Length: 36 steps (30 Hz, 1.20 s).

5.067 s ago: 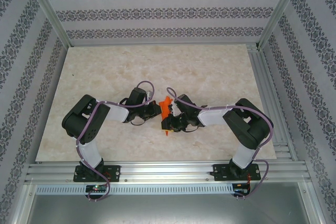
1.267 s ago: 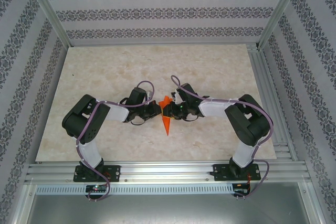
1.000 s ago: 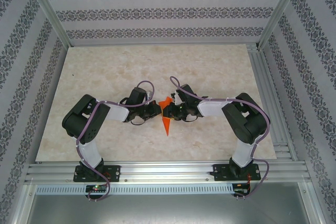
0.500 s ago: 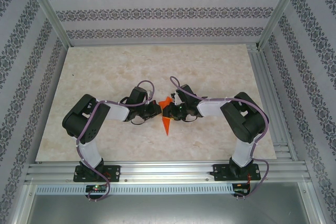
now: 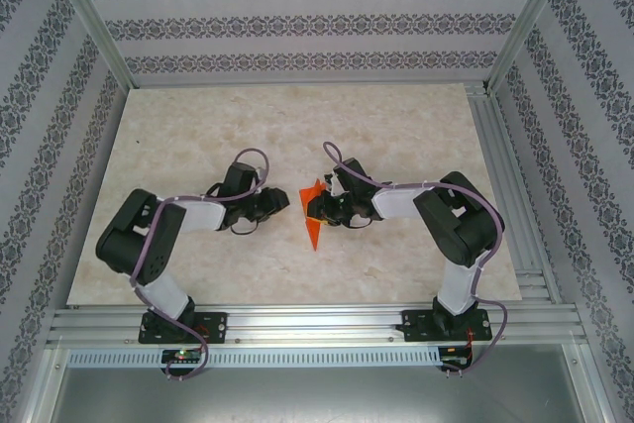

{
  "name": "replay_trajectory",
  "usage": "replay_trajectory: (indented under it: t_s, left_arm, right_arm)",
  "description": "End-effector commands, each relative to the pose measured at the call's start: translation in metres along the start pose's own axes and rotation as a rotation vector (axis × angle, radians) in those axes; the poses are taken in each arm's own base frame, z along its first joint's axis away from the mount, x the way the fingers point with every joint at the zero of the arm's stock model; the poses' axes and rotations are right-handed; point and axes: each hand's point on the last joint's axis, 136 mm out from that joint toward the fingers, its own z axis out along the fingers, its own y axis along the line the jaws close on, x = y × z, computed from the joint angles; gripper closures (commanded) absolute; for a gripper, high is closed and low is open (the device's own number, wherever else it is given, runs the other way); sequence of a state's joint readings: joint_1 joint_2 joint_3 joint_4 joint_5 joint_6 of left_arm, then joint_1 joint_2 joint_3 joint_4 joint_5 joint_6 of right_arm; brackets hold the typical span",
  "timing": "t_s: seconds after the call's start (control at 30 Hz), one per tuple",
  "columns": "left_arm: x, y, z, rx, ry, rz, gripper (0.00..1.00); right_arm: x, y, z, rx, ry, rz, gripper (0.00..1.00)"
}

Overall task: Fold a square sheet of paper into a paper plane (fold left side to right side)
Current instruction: Fold the wing for the fifth time at the center of the table.

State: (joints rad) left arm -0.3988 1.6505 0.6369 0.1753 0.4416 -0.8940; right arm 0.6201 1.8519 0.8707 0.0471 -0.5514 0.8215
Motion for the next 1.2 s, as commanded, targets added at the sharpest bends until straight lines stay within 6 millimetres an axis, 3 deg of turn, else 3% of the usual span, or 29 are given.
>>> replay_trajectory:
  t_s: [0.0, 0.1, 0.27, 0.4, 0.5, 0.7, 0.9, 1.17]
  left_arm:
    - [0.012, 0.026, -0.016, -0.104, -0.003, -0.003, 0.62]
    - [0.021, 0.022, -0.029, -0.073, -0.013, -0.005, 0.66]
    - [0.050, -0.021, -0.043, 0.059, 0.016, 0.058, 0.75]
    - [0.078, -0.057, -0.043, 0.154, 0.031, 0.072, 0.78]
    - [0.097, -0.072, -0.036, 0.166, 0.052, 0.081, 0.81]
    - [0.121, -0.074, -0.014, 0.167, 0.063, 0.028, 0.87]
    - [0.132, -0.085, 0.013, 0.217, 0.079, -0.033, 0.96]
    - [0.119, -0.077, 0.004, 0.152, -0.004, -0.026, 0.99]
  right_arm:
    - [0.016, -0.037, 0.012, 0.124, 0.032, 0.057, 0.72]
    - [0.016, -0.039, 0.013, 0.129, 0.033, 0.059, 0.72]
    - [0.017, -0.041, 0.013, 0.138, 0.031, 0.064, 0.72]
    - [0.016, -0.042, 0.013, 0.142, 0.031, 0.066, 0.72]
    - [0.017, -0.043, 0.014, 0.146, 0.035, 0.067, 0.72]
    - [0.017, -0.045, 0.014, 0.157, 0.040, 0.069, 0.72]
    - [0.017, -0.046, 0.015, 0.157, 0.045, 0.072, 0.72]
    - [0.017, -0.044, 0.016, 0.157, 0.051, 0.066, 0.72]
